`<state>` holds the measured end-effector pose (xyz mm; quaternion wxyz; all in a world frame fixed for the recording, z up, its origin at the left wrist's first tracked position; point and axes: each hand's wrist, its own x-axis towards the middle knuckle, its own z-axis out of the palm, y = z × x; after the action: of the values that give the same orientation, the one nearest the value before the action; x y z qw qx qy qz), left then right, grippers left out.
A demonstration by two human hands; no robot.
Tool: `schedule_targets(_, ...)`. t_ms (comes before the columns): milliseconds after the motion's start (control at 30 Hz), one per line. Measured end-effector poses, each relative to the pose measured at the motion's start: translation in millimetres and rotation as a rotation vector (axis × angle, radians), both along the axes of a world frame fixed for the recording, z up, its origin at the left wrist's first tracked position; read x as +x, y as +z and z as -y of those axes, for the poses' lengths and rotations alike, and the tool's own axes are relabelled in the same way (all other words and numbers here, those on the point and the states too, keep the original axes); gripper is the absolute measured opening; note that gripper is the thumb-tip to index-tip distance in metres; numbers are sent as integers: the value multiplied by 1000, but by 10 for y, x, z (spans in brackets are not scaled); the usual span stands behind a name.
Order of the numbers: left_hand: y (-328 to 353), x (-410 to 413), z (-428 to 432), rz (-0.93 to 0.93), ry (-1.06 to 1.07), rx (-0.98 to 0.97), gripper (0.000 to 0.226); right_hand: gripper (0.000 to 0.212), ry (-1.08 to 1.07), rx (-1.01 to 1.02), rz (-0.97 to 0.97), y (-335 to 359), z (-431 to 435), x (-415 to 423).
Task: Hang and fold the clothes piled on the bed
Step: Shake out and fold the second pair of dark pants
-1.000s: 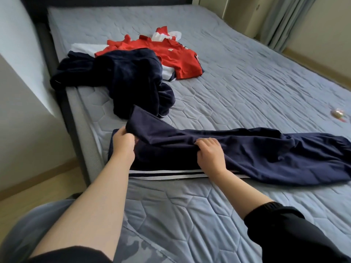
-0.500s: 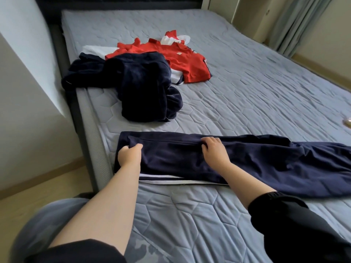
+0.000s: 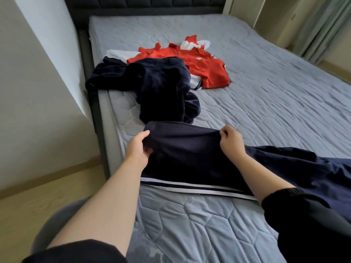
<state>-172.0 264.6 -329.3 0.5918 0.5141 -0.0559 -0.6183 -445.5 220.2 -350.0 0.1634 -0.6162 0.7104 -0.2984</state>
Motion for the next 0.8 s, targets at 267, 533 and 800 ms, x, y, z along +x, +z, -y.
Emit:
schedule_targets(267,124,-5,1,869,-107,-291,51,28,228,430,420,307,50,-193)
schedule_targets(533,-40,160,57,1300,-149,31,18,17,51,87,26,176,129,-88)
schedule_targets(800,-319,143,-32,903,-586,439,60,42,246,-11,-280,-297,-462,379)
